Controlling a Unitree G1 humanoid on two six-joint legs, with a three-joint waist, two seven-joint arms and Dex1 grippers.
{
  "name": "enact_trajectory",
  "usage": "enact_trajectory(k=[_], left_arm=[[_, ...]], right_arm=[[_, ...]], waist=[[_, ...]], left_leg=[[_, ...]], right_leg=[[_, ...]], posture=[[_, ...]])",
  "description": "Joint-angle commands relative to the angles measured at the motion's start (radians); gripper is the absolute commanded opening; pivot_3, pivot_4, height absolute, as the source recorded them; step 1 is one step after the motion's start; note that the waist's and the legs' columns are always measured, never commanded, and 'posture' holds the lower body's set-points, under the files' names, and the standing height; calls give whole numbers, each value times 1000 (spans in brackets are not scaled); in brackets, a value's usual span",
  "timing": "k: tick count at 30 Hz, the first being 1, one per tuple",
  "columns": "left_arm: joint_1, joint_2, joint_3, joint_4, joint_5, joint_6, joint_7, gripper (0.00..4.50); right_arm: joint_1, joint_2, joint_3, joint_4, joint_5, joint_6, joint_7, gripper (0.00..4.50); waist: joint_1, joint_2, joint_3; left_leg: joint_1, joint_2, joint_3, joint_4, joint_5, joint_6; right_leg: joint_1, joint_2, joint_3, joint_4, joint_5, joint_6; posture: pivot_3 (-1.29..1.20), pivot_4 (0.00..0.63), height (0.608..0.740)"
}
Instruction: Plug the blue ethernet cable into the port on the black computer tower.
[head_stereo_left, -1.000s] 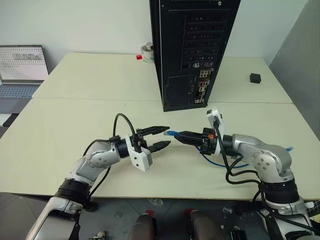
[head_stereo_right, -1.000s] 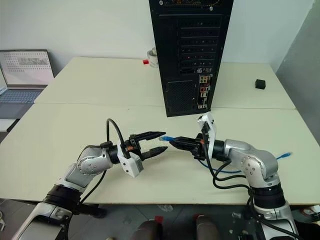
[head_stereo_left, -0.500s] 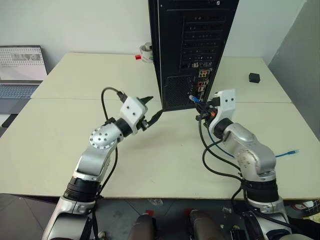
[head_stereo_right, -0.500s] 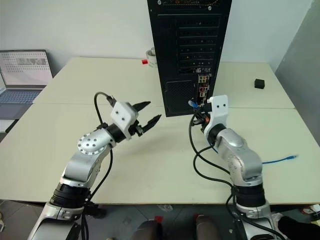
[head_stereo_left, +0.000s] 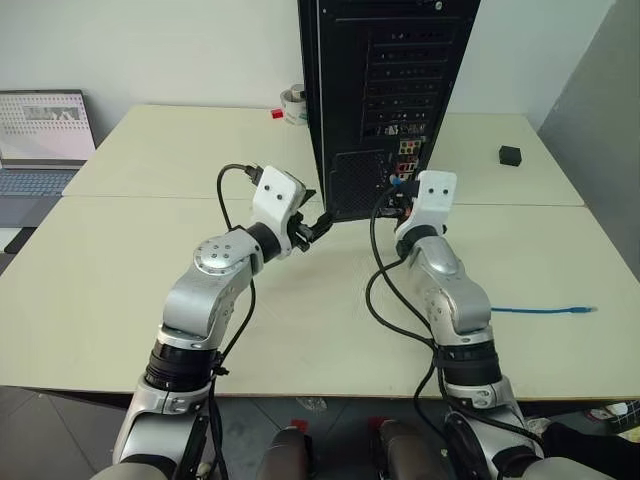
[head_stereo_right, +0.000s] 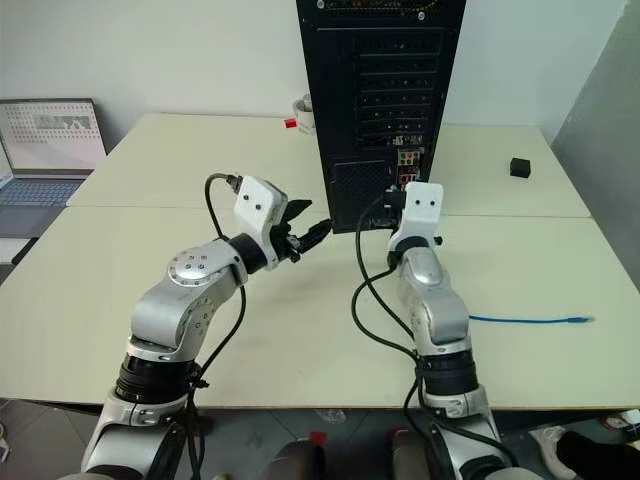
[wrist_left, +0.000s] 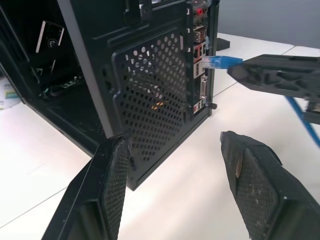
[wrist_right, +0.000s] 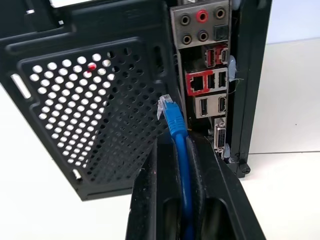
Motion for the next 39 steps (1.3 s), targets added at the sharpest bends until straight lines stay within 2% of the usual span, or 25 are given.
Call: enact_trajectory(k=[1, 15, 39], left_arm=[[-9, 3, 24, -59, -22, -4, -20, 2997], [9, 20, -5, -90, 11, -26, -38, 2997], [11, 20, -3, -84, 20, -34, -44, 2997]], right_arm=[[-49, 8, -39, 24, 4, -60, -6, 0], [-123, 9, -67, 154, -4, -118, 5, 0], [-150, 4, -76, 208, 0, -154, 11, 0]], waist=[[0, 0, 0], [0, 0, 0], [-1, 0, 0]], left_leg=[[0, 0, 0, 0, 0, 0], [0, 0, 1, 0, 0, 0], [0, 0, 1, -1, 0, 0]], right_leg=[[0, 0, 0, 0, 0, 0], [-1, 0, 1, 0, 0, 0], [-1, 0, 1, 0, 0, 0]], posture=[[0, 150, 740], [0, 150, 740], [0, 150, 740]])
